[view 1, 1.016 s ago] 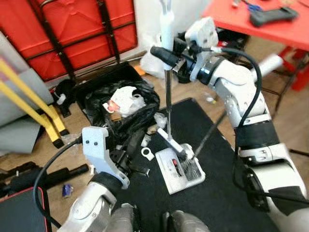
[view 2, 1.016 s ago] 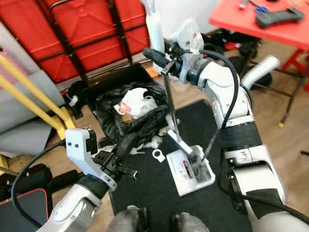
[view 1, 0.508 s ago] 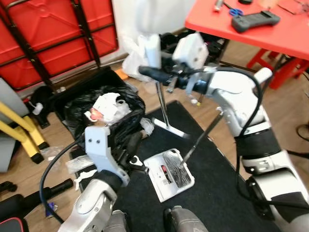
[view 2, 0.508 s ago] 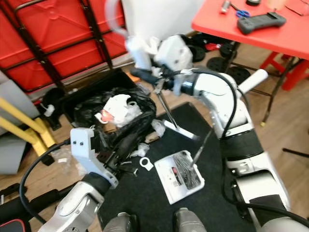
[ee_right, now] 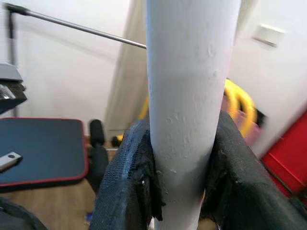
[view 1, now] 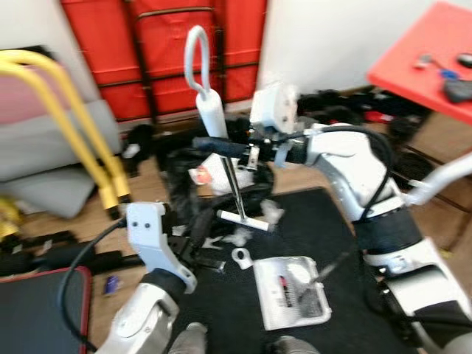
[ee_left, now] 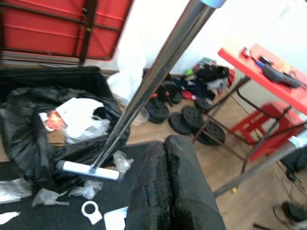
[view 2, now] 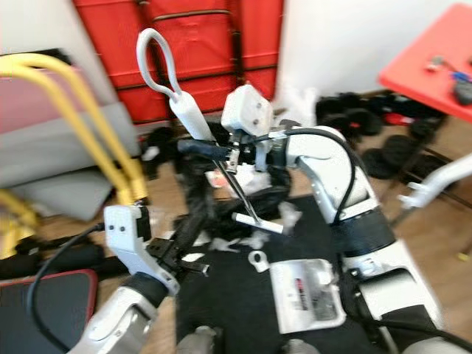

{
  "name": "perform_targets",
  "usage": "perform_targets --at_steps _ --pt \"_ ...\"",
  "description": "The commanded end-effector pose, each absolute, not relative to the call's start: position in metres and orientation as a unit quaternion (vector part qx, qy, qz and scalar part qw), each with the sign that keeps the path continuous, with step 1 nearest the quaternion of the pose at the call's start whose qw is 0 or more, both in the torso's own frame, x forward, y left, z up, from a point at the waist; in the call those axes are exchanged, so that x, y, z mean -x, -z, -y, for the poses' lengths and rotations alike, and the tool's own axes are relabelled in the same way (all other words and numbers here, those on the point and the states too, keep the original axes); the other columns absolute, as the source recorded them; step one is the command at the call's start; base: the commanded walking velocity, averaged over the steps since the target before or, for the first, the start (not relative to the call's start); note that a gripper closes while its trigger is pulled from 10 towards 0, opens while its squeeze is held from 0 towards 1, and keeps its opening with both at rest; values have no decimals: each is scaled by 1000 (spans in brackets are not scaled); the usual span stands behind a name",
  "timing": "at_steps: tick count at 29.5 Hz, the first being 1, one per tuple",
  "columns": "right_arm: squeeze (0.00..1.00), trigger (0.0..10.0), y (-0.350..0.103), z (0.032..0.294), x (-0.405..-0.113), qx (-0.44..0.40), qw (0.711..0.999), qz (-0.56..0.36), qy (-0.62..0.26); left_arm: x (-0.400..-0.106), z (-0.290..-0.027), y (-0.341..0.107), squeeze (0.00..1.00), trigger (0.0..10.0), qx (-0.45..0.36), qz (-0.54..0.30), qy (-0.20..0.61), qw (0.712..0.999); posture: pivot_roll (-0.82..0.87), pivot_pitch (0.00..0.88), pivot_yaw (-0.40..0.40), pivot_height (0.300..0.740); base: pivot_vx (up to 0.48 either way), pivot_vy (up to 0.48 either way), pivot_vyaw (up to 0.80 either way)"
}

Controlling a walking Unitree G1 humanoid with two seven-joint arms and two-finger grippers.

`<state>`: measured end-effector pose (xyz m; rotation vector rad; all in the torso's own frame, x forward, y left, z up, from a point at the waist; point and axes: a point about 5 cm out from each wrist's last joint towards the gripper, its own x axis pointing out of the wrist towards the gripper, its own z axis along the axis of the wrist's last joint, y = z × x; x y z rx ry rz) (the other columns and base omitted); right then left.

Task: Sweep floor

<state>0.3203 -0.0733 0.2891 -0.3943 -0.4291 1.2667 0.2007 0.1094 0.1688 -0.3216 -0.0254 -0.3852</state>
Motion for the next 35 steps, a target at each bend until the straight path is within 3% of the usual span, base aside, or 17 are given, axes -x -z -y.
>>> perform_targets --at_steps 1,15,22,27,35 --pt "0 10000 -293 71 -314 201 751 214 -592 -198 -109 -165 0 10000 155 1 199 968 -74 134 -62 740 0 0 0" --pt "0 10000 -279 74 -306 181 725 182 -639 -194 -108 -166 0 10000 154 -1 206 966 -66 145 -56 740 0 0 0" --pt "0 10000 -282 88 -292 146 679 133 -707 -190 -106 -167 0 10000 151 -3 213 965 -66 170 -49 740 0 0 0" --pt "0 10000 -278 89 -293 161 680 130 -704 -190 -105 -168 0 10000 147 -3 215 965 -64 176 -47 740 0 0 0" --pt "0 10000 -257 85 -313 286 705 158 -629 -186 -106 -172 0 10000 127 -3 220 967 -47 219 -33 740 0 0 0"
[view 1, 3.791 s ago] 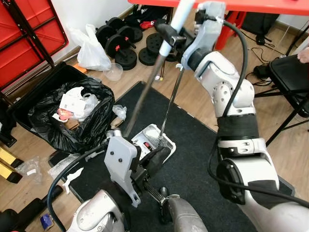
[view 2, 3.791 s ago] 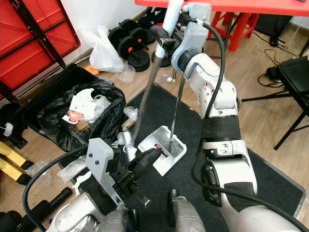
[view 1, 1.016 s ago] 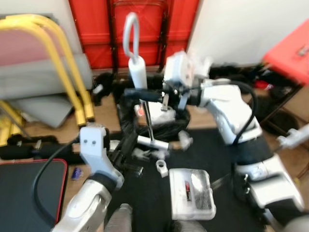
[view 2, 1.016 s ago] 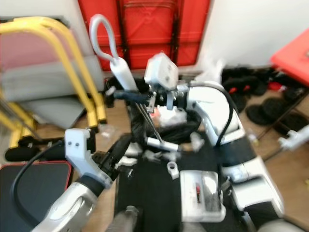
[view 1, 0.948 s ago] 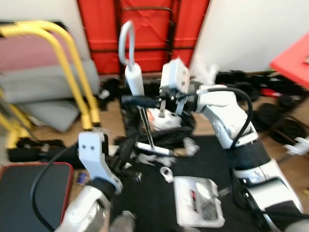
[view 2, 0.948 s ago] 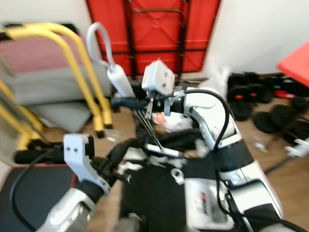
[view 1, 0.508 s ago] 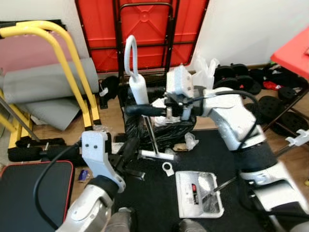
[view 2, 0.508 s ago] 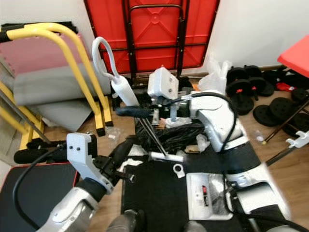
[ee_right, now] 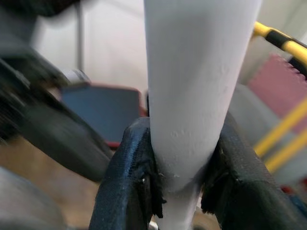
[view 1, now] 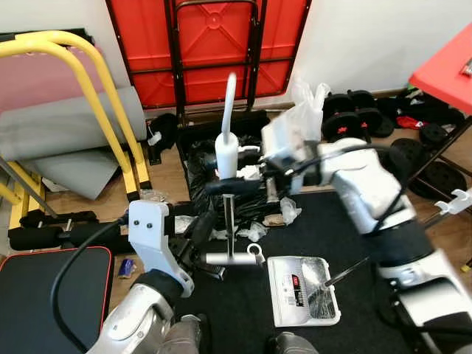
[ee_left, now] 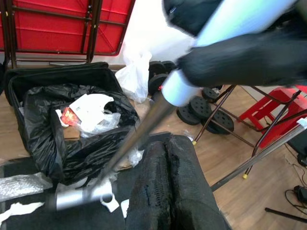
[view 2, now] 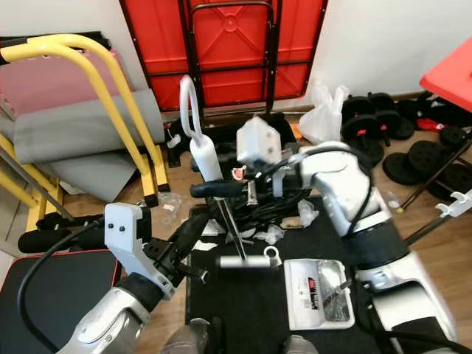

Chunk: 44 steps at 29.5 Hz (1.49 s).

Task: Sweep floor

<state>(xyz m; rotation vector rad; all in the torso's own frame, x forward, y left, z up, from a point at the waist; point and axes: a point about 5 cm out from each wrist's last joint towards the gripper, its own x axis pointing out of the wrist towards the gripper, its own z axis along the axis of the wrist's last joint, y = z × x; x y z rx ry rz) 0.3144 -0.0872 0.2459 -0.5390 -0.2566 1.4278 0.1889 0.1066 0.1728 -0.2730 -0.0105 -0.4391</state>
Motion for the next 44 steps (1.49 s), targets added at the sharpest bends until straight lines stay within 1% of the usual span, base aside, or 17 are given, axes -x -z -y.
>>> perform_targets --at_steps 1,3,10,12,13,15,17,20,22,26,31,41,44 --pt "0 10000 -257 85 -313 286 705 158 -629 -186 -106 -172 0 10000 127 -3 220 967 -47 219 -33 740 0 0 0" --pt "0 10000 -258 86 -318 313 711 168 -606 -185 -107 -174 0 10000 124 -3 220 968 -45 235 -27 740 0 0 0" --pt "0 10000 -261 86 -321 332 713 173 -593 -184 -109 -177 0 10000 121 -1 220 968 -44 250 -20 740 0 0 0" --pt "0 10000 -257 86 -320 322 709 166 -605 -182 -110 -180 0 10000 120 -1 222 968 -27 304 -1 740 0 0 0" --pt "0 10000 -251 87 -318 315 705 156 -615 -181 -111 -181 0 10000 119 -2 224 967 -23 309 3 740 0 0 0" --pt "0 10000 -251 87 -318 315 705 156 -615 -181 -111 -181 0 10000 119 -2 224 967 -23 309 3 740 0 0 0" --pt "0 10000 -242 88 -315 310 697 145 -630 -179 -112 -183 0 10000 117 -4 227 967 -18 310 9 740 0 0 0" --pt "0 10000 -239 88 -314 310 694 141 -635 -179 -113 -183 0 10000 117 -5 228 967 -15 310 11 740 0 0 0" --pt "0 10000 -232 91 -312 313 686 129 -644 -178 -113 -183 0 10000 117 -7 228 967 -11 312 14 740 0 0 0" --pt "0 10000 -227 93 -311 316 682 121 -648 -178 -114 -183 0 10000 116 -9 229 966 -10 315 17 740 0 0 0" --pt "0 10000 -215 100 -308 329 671 95 -658 -177 -114 -184 0 10000 116 -11 230 966 -6 316 16 740 0 0 0" --pt "0 10000 -209 114 -307 347 664 73 -658 -177 -114 -185 0 10000 116 -14 231 966 -7 316 15 740 0 0 0" --pt "0 10000 -205 119 -310 371 666 70 -644 -177 -115 -186 0 10000 115 -15 232 966 -5 316 17 740 0 0 0"
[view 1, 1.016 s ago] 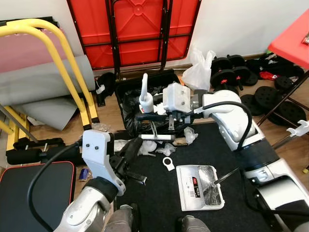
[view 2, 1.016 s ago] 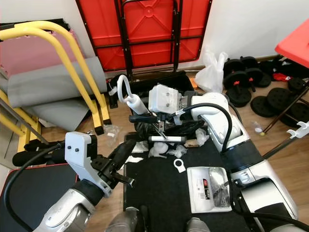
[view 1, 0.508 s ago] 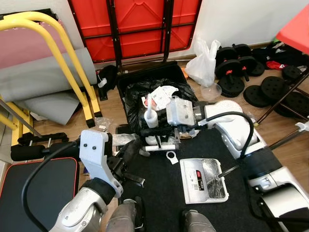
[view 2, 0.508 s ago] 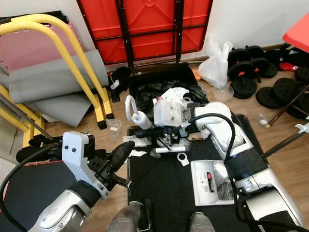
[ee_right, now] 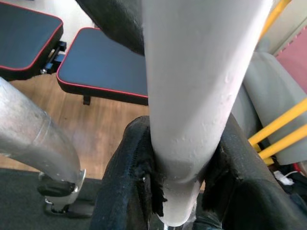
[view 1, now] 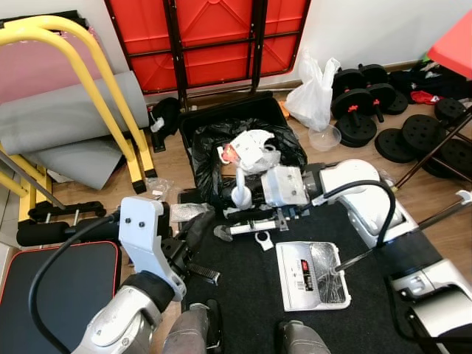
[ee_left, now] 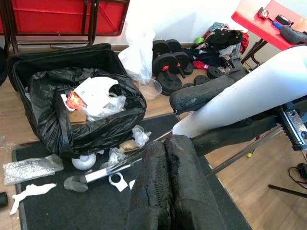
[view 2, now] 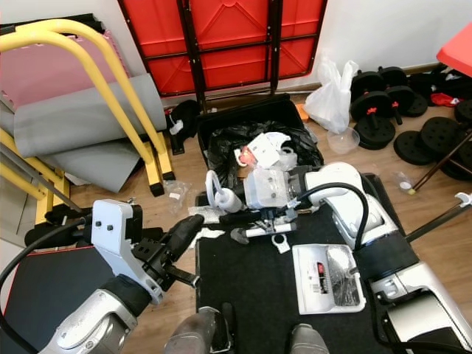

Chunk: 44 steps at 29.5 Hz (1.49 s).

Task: Sweep floor

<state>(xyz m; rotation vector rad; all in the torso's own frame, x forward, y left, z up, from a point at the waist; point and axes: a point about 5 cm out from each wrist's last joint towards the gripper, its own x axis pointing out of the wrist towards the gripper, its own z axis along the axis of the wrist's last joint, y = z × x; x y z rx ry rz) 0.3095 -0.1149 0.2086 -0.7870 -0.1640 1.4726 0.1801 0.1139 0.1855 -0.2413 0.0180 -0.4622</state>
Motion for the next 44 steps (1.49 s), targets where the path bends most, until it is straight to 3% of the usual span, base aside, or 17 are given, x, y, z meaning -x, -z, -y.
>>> perform_targets --at_steps 1,5,15,24,32,44 --pt "0 10000 -205 119 -310 371 666 70 -644 -177 -115 -186 0 10000 115 -15 232 966 -5 316 17 740 0 0 0" --pt "0 10000 -205 119 -308 343 676 62 -649 -177 -115 -186 0 10000 115 -16 232 966 -5 317 18 740 0 0 0" --pt "0 10000 -223 126 -291 192 659 4 -727 -178 -114 -186 0 10000 116 -17 234 965 -13 313 15 740 0 0 0" --pt "0 10000 -229 129 -291 181 656 7 -733 -179 -114 -185 0 10000 117 -17 234 965 -14 312 15 740 0 0 0" --pt "0 10000 -258 133 -304 170 696 66 -694 -179 -114 -185 0 10000 118 -18 235 965 -15 309 16 740 0 0 0" --pt "0 10000 -288 142 -304 145 699 89 -695 -180 -113 -185 0 10000 120 -17 236 964 -18 308 15 740 0 0 0"
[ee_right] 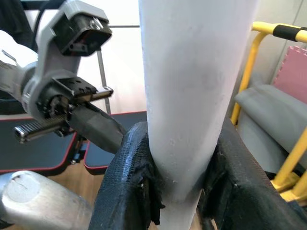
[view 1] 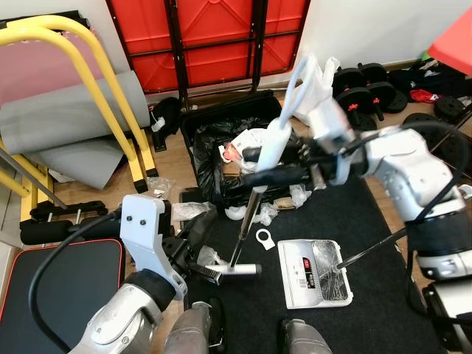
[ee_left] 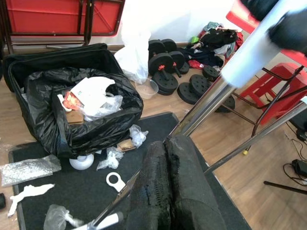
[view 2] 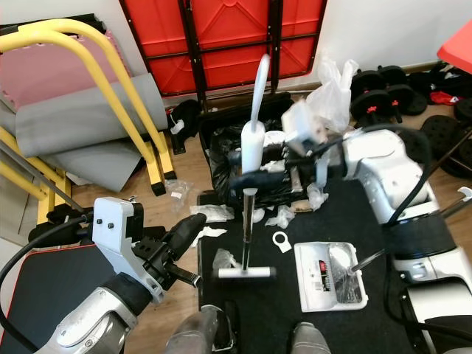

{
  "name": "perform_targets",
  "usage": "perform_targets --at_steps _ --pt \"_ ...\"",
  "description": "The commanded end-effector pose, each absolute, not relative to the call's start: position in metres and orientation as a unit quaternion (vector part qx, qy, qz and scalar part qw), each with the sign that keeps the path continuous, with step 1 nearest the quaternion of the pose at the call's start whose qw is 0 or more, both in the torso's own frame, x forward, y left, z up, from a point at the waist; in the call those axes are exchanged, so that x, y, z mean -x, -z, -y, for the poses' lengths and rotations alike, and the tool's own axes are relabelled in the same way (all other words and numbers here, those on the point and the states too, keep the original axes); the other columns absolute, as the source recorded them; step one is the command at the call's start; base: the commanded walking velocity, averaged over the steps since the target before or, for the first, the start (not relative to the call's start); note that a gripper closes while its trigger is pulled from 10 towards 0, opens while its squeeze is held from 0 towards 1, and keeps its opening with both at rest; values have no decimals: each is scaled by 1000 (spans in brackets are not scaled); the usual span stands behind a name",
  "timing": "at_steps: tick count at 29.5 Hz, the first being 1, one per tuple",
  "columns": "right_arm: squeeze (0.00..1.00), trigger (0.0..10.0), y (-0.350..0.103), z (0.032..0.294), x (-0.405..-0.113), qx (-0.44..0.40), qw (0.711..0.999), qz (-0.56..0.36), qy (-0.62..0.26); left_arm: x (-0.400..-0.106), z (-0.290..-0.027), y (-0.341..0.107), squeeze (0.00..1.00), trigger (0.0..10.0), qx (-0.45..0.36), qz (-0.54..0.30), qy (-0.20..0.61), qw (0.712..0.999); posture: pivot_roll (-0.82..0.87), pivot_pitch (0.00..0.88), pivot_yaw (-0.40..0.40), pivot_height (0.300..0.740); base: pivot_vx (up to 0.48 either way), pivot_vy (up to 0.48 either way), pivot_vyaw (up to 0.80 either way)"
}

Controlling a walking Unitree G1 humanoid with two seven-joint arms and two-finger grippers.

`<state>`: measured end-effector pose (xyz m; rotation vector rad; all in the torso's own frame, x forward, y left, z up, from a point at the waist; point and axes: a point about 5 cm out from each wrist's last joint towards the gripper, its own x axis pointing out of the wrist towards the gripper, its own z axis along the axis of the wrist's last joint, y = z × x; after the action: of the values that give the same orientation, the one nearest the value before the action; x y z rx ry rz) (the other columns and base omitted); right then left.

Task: Sweep floor

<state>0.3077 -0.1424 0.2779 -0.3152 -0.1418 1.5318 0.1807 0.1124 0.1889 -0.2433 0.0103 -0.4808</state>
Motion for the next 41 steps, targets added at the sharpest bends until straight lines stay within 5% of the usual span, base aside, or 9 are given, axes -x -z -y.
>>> perform_targets --at_steps 1,8,21,41 --pt "0 10000 -294 143 -304 135 699 98 -696 -180 -113 -185 0 10000 121 -17 236 964 -18 308 14 740 0 0 0" --pt "0 10000 -298 143 -321 187 734 131 -639 -180 -112 -185 0 10000 122 -17 236 964 -16 308 13 740 0 0 0" --pt "0 10000 -275 153 -338 312 757 97 -565 -179 -112 -185 0 10000 123 -18 235 964 -18 310 10 740 0 0 0" --pt "0 10000 -228 149 -334 282 766 56 -575 -178 -113 -186 0 10000 122 -17 234 965 -10 316 12 740 0 0 0"
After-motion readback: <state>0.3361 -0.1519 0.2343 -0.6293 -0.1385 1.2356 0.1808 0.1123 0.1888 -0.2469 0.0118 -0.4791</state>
